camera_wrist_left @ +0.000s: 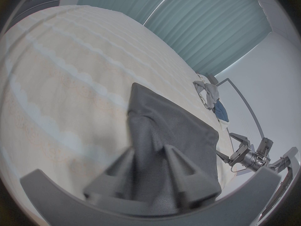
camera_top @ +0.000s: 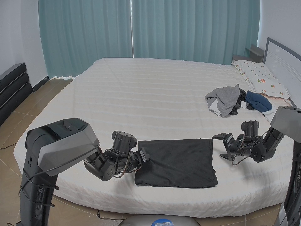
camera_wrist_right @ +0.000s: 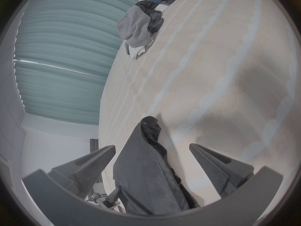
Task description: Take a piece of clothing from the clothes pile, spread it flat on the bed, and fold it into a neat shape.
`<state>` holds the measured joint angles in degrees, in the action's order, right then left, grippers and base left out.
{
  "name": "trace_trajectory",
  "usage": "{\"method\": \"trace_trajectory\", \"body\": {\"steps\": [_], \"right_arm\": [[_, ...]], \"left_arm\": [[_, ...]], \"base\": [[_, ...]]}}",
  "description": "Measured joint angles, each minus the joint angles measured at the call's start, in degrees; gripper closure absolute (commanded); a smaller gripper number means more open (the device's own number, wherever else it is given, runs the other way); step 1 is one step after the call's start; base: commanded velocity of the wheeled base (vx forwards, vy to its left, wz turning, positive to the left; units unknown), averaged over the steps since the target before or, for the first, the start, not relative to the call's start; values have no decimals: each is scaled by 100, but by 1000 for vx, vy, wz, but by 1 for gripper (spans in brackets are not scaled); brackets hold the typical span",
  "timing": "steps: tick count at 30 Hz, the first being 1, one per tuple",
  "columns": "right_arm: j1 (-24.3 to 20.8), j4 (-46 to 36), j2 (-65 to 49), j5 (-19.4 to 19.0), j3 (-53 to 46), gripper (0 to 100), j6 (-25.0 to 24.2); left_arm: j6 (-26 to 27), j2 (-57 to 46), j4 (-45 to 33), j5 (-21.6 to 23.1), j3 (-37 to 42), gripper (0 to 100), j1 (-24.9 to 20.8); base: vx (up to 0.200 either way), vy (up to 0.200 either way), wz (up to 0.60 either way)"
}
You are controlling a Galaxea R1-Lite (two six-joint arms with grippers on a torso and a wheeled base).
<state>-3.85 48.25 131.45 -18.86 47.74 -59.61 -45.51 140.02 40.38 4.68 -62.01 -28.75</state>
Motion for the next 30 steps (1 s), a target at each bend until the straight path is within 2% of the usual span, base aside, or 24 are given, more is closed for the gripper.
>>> {"method": "trace_trajectory", "body": {"steps": [5,28,30], "right_arm": [[-2,-2,0,0,-6,0,-6],[-9,-2,0,-2,-22,0,11],[-9,-2,0,-2,-28,0,13]], "left_arm": [[-20,-2,0,-217,52,100,11],[-52,-124,-9,-255,269,100,6],[-88,-127,-11,-263,265,100,24]], "base": [[0,0,0],[0,0,0],[0,200,0]]}}
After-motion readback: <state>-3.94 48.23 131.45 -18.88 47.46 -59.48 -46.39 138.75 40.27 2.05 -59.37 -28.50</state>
